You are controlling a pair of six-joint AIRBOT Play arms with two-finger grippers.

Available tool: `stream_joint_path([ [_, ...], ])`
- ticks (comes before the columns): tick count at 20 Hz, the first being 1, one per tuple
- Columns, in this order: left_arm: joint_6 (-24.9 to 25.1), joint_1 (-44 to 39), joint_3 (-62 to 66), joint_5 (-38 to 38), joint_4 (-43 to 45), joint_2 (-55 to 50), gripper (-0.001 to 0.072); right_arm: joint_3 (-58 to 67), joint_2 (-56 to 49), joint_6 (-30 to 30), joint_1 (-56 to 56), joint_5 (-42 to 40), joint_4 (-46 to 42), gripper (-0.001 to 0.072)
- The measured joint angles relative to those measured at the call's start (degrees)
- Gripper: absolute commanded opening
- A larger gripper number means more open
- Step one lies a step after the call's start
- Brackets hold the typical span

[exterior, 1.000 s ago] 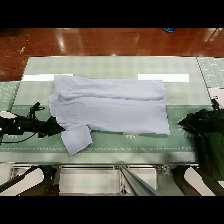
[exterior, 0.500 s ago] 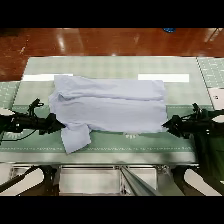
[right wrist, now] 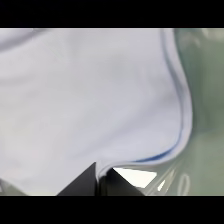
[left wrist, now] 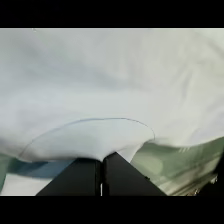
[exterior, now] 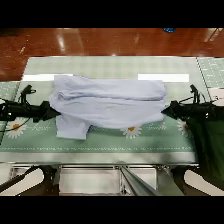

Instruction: Fold the shirts.

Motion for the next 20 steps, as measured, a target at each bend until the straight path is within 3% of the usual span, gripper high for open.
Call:
stream_joint_path([
  [5, -3.87, -2.93, 15.91, 2.05, -1.07, -6.12, 0.0019, 13.07, -5.77, 1.01, 0.28, -0.04, 0.81, 0.0020],
  [13, -10.12, -9.53, 43.82, 3.98, -1.38, -30.73, 0.0020, 29.94, -23.12, 0.72, 0.76, -3.19, 7.69, 0.0030],
  [14, -10.47, -9.92, 45.94, 4.15, -1.42, -33.20, 0.0121, 31.61, -25.31, 0.66, 1.22, -3.78, 8.35, 0.0197],
  [15, -10.82, -10.27, 47.45, 4.42, -1.33, -35.41, 0.0448, 32.92, -27.15, 0.55, 1.79, -4.46, 9.07, 0.0419],
  [16, -11.04, -10.60, 48.48, 4.50, -1.29, -36.96, 0.0511, 34.01, -28.81, 0.52, 2.34, -5.64, 9.46, 0.0411],
  [20, -12.87, -10.36, 52.13, 1.95, 0.44, -40.00, 0.0508, 36.83, -31.69, 0.48, 2.82, -7.69, 10.36, 0.0410],
])
